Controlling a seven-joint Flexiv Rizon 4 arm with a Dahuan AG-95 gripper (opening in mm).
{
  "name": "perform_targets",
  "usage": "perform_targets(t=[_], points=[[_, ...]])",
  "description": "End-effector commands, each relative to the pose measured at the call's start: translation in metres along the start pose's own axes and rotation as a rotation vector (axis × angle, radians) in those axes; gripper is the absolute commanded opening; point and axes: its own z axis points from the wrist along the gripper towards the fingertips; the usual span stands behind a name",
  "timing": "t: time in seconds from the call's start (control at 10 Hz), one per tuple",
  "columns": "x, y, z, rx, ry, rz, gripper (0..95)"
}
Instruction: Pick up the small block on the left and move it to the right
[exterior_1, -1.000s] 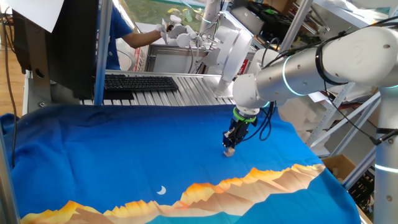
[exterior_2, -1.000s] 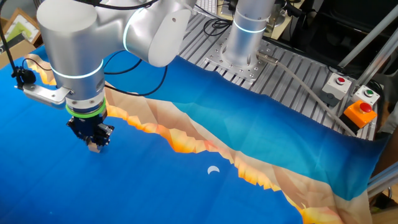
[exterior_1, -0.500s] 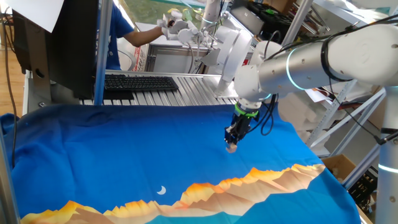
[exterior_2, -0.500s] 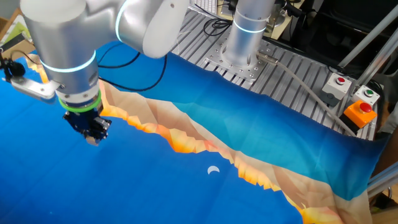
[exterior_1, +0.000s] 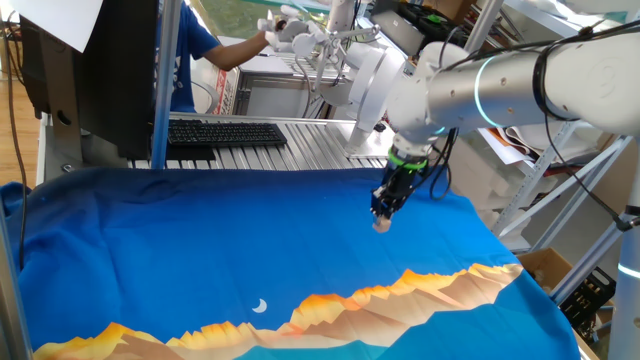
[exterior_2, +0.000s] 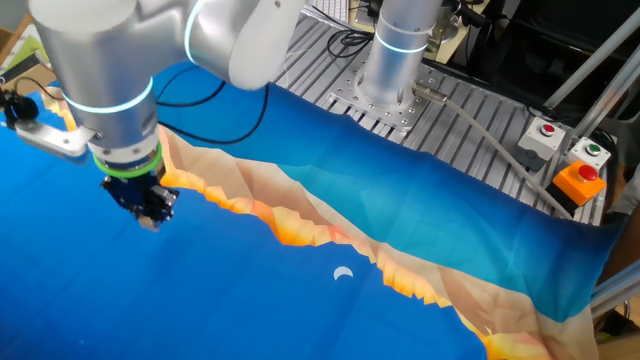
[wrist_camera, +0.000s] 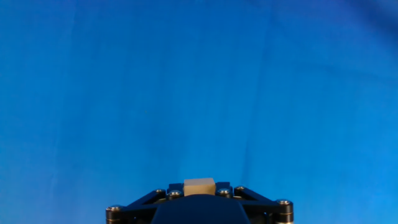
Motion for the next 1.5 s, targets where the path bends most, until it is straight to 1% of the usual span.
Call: perform_targets(t=[0.1, 0.3, 0.4, 0.6, 0.7, 0.8, 0.9, 1.0, 1.1, 1.3, 1.4, 1.5], points=[[-0.0025, -0.0052, -0.003, 0.008, -0.004, -0.002, 0.0], [-0.0032, -0.0095, -0.0065, 0.003, -0.007, 0.012, 0.0], [-0.0032, -0.0095, -0.0065, 0.007, -0.012, 0.017, 0.0], [-0.004, -0.0118, -0.0078, 0.012, -0.032, 0.003, 0.0], [-0.004, -0.0118, -0.0078, 0.021, -0.05, -0.029, 0.0], [-0.004, -0.0118, -0.0078, 0.024, -0.061, -0.046, 0.0], [-0.004, -0.0118, -0.0078, 0.017, -0.068, -0.046, 0.0], [-0.004, -0.0118, -0.0078, 0.036, -0.092, -0.047, 0.0], [-0.004, -0.0118, -0.0078, 0.039, -0.107, -0.047, 0.0], [-0.004, -0.0118, -0.0078, 0.036, -0.102, -0.046, 0.0], [-0.004, -0.0118, -0.0078, 0.025, -0.073, -0.046, 0.0], [-0.004, -0.0118, -0.0078, 0.017, -0.072, -0.042, 0.0]])
